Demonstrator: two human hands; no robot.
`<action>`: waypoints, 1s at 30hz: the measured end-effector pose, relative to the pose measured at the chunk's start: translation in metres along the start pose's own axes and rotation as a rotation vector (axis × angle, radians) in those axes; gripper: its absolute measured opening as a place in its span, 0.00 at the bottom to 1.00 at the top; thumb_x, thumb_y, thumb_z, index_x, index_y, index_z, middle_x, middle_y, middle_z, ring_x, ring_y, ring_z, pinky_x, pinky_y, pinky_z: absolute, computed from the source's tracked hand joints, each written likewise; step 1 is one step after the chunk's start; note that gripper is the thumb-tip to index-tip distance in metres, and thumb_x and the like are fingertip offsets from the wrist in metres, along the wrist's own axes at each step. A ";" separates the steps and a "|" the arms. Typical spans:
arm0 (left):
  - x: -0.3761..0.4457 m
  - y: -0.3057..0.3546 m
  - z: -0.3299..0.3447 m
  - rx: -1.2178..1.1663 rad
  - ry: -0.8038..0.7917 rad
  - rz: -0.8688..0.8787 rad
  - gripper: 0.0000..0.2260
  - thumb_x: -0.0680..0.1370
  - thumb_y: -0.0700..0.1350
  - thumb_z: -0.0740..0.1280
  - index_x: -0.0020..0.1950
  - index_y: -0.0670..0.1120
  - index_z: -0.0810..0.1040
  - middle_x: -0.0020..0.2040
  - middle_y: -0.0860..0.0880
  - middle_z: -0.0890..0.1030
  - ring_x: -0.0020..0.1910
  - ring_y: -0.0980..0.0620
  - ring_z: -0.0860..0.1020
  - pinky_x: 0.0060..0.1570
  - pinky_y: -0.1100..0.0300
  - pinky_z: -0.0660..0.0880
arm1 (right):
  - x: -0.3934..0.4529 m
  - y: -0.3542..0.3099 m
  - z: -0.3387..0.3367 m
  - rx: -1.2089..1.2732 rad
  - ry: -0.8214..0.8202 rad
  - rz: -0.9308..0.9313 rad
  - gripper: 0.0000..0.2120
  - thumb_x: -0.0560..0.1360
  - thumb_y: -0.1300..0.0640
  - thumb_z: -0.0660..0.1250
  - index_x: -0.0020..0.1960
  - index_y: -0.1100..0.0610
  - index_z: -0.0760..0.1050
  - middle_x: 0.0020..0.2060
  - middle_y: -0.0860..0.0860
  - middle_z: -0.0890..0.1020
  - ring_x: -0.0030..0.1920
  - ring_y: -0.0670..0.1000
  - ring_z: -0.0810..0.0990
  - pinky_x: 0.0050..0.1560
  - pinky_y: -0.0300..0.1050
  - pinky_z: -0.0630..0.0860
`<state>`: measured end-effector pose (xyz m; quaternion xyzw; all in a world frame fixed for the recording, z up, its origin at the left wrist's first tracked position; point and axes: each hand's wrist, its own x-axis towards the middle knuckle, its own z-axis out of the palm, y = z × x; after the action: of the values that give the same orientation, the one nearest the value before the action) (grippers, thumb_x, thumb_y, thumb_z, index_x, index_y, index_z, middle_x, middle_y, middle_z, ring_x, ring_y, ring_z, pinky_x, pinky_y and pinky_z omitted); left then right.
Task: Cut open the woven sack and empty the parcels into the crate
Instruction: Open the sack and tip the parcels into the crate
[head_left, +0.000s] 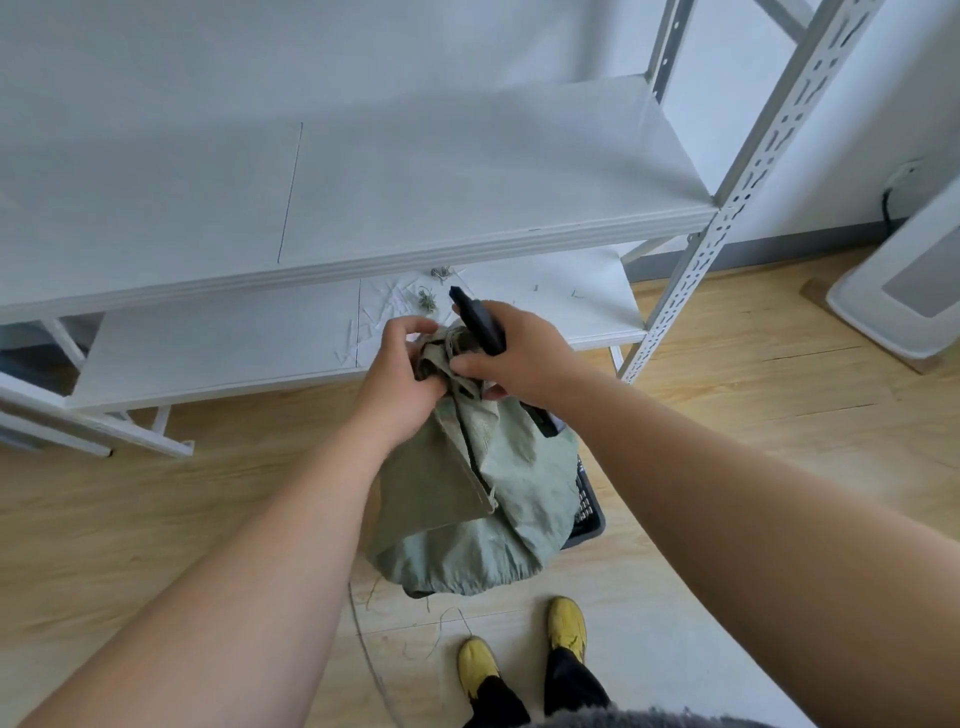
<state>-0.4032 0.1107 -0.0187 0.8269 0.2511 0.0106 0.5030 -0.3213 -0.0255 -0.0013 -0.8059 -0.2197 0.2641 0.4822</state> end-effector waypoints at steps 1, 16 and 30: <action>0.000 -0.001 -0.002 -0.007 -0.047 -0.008 0.22 0.75 0.38 0.69 0.60 0.57 0.64 0.52 0.54 0.78 0.50 0.56 0.78 0.50 0.58 0.75 | 0.001 0.001 0.004 -0.021 -0.017 -0.015 0.22 0.70 0.57 0.75 0.62 0.53 0.73 0.43 0.48 0.79 0.42 0.50 0.82 0.39 0.44 0.83; -0.021 -0.009 -0.031 0.231 -0.090 -0.059 0.48 0.65 0.51 0.79 0.78 0.53 0.53 0.71 0.49 0.70 0.68 0.49 0.71 0.67 0.52 0.69 | 0.022 -0.009 0.062 -0.255 0.074 0.098 0.07 0.72 0.55 0.69 0.40 0.52 0.71 0.33 0.48 0.76 0.35 0.49 0.76 0.30 0.41 0.66; 0.004 -0.019 -0.055 0.143 0.314 -0.008 0.11 0.76 0.36 0.62 0.51 0.48 0.81 0.48 0.50 0.81 0.43 0.52 0.78 0.38 0.68 0.75 | 0.018 -0.019 0.041 -0.077 0.297 0.104 0.09 0.74 0.54 0.70 0.42 0.58 0.73 0.31 0.49 0.73 0.34 0.52 0.72 0.31 0.40 0.66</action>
<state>-0.4222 0.1648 -0.0087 0.8478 0.3300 0.1201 0.3974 -0.3358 0.0212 -0.0045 -0.8643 -0.1138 0.1581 0.4638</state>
